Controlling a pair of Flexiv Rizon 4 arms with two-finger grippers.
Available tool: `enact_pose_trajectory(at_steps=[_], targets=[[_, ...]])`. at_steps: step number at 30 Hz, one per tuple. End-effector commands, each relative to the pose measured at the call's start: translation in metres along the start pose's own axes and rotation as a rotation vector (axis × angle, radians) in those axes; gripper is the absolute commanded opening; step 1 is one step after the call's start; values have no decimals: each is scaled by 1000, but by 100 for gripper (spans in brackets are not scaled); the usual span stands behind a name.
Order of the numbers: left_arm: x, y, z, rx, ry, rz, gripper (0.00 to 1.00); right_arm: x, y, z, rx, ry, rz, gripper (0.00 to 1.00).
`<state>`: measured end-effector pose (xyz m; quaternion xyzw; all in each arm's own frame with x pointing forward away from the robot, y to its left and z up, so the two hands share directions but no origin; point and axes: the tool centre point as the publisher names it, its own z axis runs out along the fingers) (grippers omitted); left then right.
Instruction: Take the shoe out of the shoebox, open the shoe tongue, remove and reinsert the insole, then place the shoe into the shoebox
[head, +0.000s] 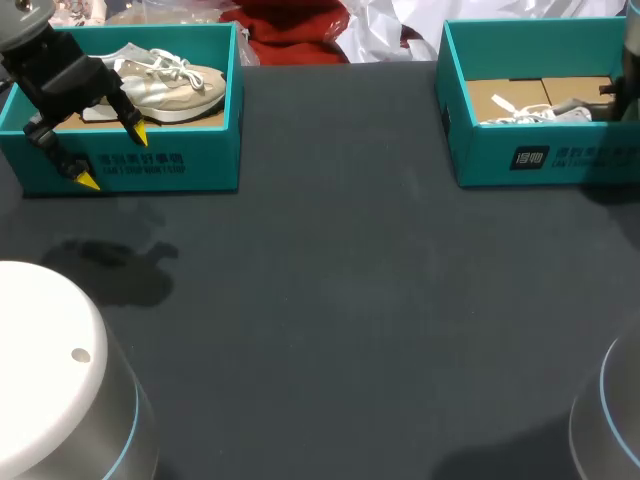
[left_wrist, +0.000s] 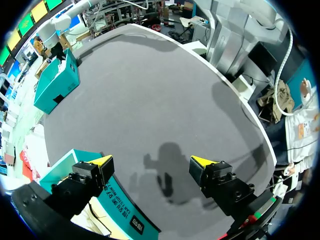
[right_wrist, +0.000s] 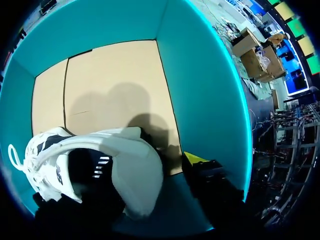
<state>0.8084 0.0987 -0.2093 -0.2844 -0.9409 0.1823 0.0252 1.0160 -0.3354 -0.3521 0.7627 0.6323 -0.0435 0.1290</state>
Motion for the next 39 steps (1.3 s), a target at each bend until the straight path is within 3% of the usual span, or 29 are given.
enact_pose_trajectory(at_steps=[1,9,17,23,30,39], targets=[[-1,1,0,-1,2,0,100,0,-2,-3,-3,-5,1,67],[-1,1,0,-1,2,0,100,-1,-3,-7,-4,-8,4,84],[-1,1,0,-1,2,0,100,-1,-5,-28,-17,-12,21,100],[-1,1,0,-1,2,0,100,-4,-4,-45,-27,-16,37,100],[-1,1,0,-1,2,0,100,-3,-7,-80,-54,11,49,100],[-1,1,0,-1,2,0,100,7,-24,-127,-68,49,37,100]])
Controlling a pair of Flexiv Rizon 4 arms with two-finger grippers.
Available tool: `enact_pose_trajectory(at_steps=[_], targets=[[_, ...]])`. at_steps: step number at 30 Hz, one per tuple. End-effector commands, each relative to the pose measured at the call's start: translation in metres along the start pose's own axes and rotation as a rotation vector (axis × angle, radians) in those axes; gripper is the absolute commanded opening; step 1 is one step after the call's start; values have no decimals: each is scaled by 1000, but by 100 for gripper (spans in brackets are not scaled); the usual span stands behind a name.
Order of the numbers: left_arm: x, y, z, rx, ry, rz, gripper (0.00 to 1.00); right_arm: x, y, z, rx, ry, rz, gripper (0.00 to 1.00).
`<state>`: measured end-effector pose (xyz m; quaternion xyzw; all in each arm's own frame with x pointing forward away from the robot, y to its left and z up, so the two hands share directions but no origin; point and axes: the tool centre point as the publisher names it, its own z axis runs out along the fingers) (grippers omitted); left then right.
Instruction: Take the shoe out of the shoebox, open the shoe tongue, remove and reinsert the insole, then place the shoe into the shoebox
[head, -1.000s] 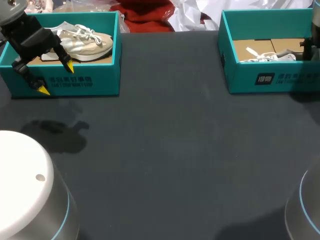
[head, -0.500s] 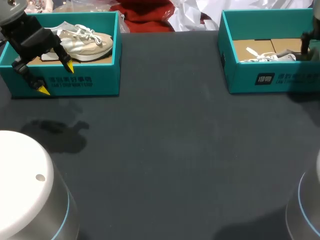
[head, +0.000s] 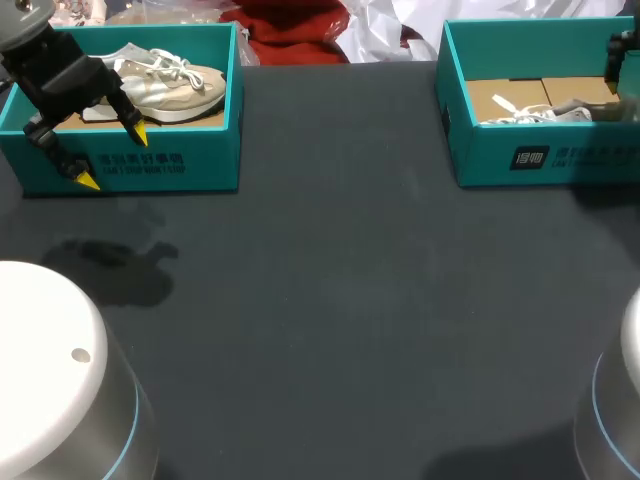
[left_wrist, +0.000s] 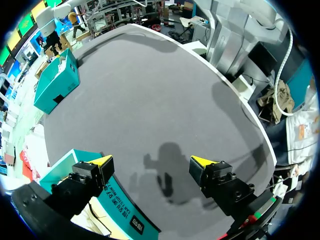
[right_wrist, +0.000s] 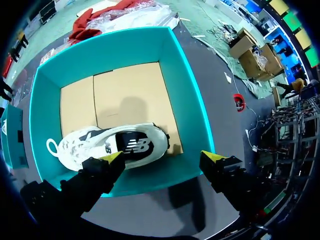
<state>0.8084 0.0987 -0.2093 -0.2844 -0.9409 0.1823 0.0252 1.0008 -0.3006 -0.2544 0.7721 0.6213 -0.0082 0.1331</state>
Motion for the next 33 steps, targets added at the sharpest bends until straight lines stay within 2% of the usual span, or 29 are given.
enact_pose_trajectory(at_steps=[1,19,27,33], targets=[[-1,0,0,-1,2,0,100,2,-18,-28,-20,1,-1,100],[-1,0,0,-1,2,0,100,32,-62,-84,-19,17,-20,100],[-1,0,0,-1,2,0,100,44,-76,-88,-1,43,-26,100],[-1,0,0,-1,2,0,100,47,-80,-92,2,31,-15,100]])
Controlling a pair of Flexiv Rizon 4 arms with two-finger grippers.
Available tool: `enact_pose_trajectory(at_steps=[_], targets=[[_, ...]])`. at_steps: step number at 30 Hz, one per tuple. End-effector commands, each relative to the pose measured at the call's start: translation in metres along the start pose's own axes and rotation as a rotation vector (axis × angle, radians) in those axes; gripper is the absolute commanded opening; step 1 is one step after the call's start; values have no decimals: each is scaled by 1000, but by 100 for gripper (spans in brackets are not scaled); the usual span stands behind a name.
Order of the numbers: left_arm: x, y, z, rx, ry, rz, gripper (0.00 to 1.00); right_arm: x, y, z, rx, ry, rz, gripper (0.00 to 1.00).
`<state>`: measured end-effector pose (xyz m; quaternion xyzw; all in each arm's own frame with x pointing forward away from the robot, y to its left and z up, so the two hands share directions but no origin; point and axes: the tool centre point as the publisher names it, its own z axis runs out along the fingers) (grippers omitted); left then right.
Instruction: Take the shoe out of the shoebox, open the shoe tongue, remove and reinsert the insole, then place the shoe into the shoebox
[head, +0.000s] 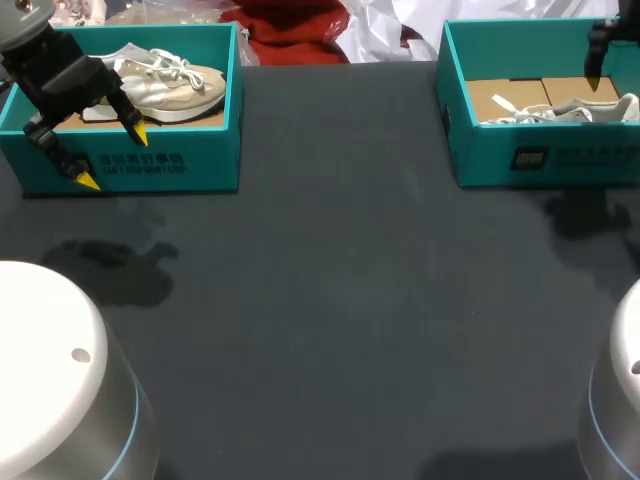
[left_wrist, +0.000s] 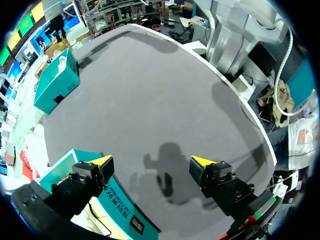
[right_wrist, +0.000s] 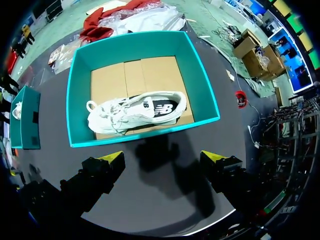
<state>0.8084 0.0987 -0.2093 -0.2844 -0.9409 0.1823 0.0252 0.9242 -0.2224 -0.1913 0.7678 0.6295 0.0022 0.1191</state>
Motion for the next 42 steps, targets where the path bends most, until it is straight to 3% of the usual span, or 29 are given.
enact_pose_trajectory(at_steps=[1,3,9,14,28,37,42], targets=[[-1,1,0,-1,2,0,100,1,-3,-3,-5,-4,0,100],[-3,6,-5,7,22,53,100,1,-3,-3,-5,-4,0,100],[-26,52,-42,-29,76,267,100,1,-3,-3,-5,-4,0,100],[-38,102,-60,-184,129,567,100,1,-3,-3,-5,-4,0,100],[-38,102,-60,-184,129,567,100,1,-3,-3,-5,-4,0,100],[-84,183,-78,-291,208,781,100,1,-3,-3,-5,-4,0,100],[-84,183,-78,-291,208,781,100,1,-3,-3,-5,-4,0,100]])
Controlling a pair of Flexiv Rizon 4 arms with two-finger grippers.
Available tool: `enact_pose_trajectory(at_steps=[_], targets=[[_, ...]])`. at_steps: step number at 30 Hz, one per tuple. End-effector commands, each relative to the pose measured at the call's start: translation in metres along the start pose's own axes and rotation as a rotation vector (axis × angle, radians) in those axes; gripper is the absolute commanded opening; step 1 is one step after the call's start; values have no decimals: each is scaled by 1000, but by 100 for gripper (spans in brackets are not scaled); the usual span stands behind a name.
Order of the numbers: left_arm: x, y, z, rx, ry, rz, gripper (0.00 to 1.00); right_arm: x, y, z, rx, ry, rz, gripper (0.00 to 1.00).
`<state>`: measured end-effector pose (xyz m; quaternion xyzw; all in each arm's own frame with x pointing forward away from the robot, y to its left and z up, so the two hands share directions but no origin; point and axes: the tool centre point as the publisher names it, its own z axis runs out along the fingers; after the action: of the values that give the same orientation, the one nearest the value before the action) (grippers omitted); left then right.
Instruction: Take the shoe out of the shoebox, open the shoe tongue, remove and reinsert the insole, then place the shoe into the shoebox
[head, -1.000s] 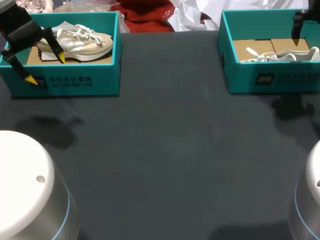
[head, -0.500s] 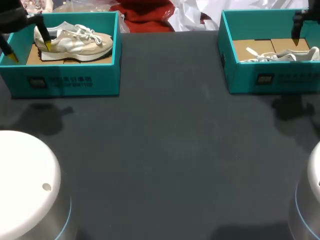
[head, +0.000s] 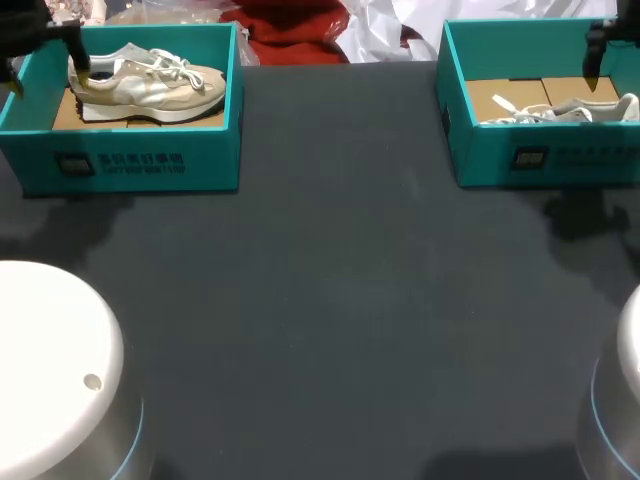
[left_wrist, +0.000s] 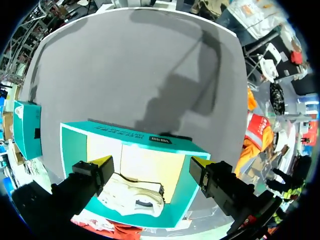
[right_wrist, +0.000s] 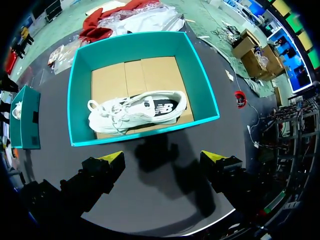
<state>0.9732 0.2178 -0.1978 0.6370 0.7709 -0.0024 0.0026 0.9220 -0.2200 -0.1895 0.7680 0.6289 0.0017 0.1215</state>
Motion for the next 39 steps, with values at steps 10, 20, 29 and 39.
enact_pose_trajectory(at_steps=[10,20,29,39], targets=[[-3,28,3,9,26,38,100,0,-1,0,-2,0,-1,100],[26,126,7,-14,64,73,100,0,-1,0,-2,0,-1,100],[26,126,7,-14,64,73,100,0,-1,0,-2,0,-1,100],[27,183,32,9,57,103,100,0,-1,0,-2,0,-1,100]])
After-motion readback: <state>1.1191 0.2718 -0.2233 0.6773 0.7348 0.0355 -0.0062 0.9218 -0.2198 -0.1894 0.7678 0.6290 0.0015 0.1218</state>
